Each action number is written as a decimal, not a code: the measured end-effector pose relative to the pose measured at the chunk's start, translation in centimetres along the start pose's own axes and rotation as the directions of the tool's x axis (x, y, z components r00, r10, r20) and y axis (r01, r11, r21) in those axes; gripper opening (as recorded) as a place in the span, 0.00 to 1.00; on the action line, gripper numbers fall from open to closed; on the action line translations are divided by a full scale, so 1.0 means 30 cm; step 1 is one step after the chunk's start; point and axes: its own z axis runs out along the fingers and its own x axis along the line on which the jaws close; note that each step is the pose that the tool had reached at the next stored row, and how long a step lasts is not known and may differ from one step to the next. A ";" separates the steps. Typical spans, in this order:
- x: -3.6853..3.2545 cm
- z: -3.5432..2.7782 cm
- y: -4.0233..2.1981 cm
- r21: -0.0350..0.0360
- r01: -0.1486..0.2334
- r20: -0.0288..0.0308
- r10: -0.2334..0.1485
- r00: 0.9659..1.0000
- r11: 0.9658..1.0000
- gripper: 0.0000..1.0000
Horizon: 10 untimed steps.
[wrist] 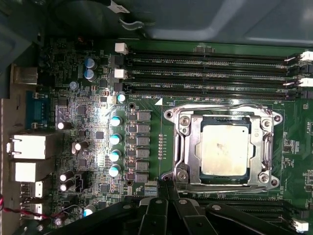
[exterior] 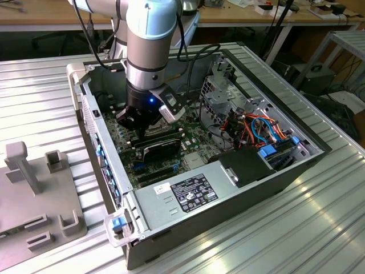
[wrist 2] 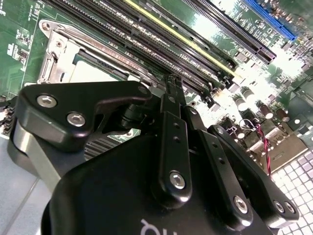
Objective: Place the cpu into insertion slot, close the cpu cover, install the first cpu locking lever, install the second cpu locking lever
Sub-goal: 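Install the second cpu locking lever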
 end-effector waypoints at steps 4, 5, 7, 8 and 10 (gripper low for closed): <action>0.000 0.001 0.000 -0.003 0.000 0.000 0.000 1.000 1.000 0.11; 0.000 0.001 0.000 -0.003 0.000 0.000 0.000 1.000 1.000 0.11; 0.000 0.001 0.001 -0.003 0.000 0.000 0.000 1.000 1.000 0.11; 0.000 0.001 0.001 -0.003 0.000 0.000 0.000 1.000 1.000 0.11; 0.000 0.001 0.002 -0.003 0.000 0.000 0.000 1.000 1.000 0.11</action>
